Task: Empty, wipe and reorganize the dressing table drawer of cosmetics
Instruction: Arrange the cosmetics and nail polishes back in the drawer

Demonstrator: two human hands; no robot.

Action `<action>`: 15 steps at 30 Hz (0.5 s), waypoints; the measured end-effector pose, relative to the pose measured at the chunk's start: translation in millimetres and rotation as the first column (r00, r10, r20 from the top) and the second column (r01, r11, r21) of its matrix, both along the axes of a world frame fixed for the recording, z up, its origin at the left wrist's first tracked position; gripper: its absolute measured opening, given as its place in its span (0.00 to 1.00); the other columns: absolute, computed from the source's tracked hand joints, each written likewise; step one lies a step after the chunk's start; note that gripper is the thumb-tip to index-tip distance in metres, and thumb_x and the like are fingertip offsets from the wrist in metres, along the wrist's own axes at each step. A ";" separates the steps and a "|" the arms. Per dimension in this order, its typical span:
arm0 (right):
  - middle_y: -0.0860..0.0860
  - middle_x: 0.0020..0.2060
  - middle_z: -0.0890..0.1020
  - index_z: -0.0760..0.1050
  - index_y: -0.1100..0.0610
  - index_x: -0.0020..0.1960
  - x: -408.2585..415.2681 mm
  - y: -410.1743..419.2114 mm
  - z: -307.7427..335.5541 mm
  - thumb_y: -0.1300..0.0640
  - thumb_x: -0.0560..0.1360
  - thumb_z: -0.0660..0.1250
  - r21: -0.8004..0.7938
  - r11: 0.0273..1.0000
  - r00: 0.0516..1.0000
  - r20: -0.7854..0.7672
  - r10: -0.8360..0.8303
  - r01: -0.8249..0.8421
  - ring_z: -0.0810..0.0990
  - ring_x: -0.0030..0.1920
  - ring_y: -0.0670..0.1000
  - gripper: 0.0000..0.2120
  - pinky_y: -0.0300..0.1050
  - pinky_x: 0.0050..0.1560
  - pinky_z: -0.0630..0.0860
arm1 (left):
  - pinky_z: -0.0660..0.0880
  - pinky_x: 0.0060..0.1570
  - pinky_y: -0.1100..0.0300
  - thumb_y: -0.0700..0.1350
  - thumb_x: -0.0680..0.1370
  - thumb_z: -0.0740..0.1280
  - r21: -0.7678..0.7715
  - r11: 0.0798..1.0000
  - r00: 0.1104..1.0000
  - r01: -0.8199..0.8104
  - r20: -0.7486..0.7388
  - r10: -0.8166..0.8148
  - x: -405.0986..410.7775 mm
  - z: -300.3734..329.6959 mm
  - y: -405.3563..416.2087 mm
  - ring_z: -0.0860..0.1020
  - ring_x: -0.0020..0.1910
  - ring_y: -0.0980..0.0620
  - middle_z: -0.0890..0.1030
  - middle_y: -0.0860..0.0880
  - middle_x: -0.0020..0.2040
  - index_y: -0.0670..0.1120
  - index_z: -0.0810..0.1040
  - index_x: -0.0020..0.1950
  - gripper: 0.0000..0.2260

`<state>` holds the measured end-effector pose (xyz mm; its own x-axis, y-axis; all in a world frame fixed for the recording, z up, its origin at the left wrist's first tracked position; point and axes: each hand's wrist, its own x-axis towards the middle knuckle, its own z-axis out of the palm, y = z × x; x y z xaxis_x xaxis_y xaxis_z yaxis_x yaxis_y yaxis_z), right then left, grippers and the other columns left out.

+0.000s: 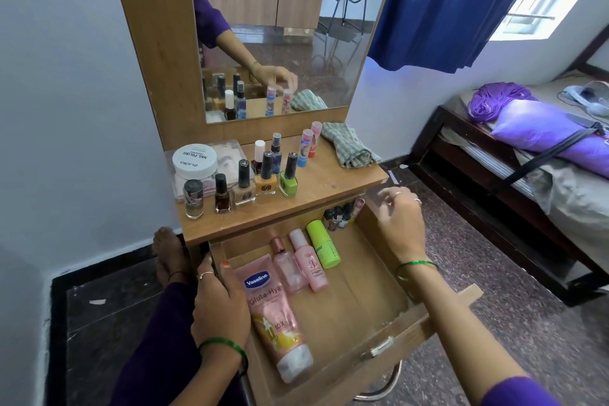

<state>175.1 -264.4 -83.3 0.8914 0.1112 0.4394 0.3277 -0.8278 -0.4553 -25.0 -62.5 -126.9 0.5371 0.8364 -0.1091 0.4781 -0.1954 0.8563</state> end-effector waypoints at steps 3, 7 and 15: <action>0.55 0.45 0.79 0.76 0.60 0.49 -1.7 7.9 27.2 0.67 0.73 0.60 0.118 0.993 0.994 0.107 -0.034 0.022 0.74 0.47 0.53 0.09 0.39 0.50 0.66 | 0.63 0.29 0.63 0.52 0.82 0.51 -0.007 1.000 1.000 -0.002 0.009 0.002 -0.3 2.8 -1.4 0.73 0.37 0.51 0.79 0.46 0.49 0.45 0.67 0.69 0.19; 0.53 0.47 0.77 0.75 0.59 0.56 9.5 41.3 65.8 0.66 0.73 0.61 0.147 0.982 0.982 0.162 0.093 -0.118 0.73 0.48 0.50 0.13 0.47 0.53 0.71 | 0.65 0.29 0.63 0.52 0.82 0.51 -0.002 1.000 1.000 0.004 0.007 -0.004 -0.5 4.0 -0.5 0.73 0.36 0.52 0.79 0.46 0.46 0.45 0.68 0.68 0.18; 0.54 0.69 0.69 0.68 0.56 0.70 49.6 108.1 102.1 0.70 0.74 0.59 -0.125 0.860 0.868 -0.100 0.486 -0.495 0.69 0.67 0.53 0.26 0.32 0.62 0.60 | 0.70 0.31 0.59 0.54 0.81 0.51 -0.022 0.999 0.999 -0.027 -0.028 0.026 2.3 1.9 0.6 0.78 0.38 0.47 0.79 0.44 0.44 0.43 0.71 0.60 0.18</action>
